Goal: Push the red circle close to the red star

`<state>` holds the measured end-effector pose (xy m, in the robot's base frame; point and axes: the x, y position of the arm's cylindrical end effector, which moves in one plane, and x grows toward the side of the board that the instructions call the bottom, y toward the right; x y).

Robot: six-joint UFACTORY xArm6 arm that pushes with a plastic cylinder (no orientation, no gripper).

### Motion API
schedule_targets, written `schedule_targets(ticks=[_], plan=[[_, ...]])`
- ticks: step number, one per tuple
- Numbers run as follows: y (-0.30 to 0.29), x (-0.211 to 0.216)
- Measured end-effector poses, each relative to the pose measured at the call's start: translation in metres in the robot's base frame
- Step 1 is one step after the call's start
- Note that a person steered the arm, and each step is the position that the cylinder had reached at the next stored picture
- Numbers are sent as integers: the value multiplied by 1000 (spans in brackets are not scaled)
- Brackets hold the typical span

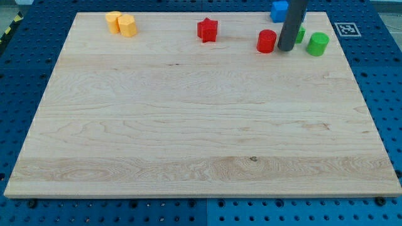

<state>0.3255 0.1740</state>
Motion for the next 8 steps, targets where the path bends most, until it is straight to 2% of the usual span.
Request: schedule_targets(ticks=[1,2,5,6,8], plan=[[-10,-2],[-49,-28],[-36,-48],[-52,-65],[-65,-58]])
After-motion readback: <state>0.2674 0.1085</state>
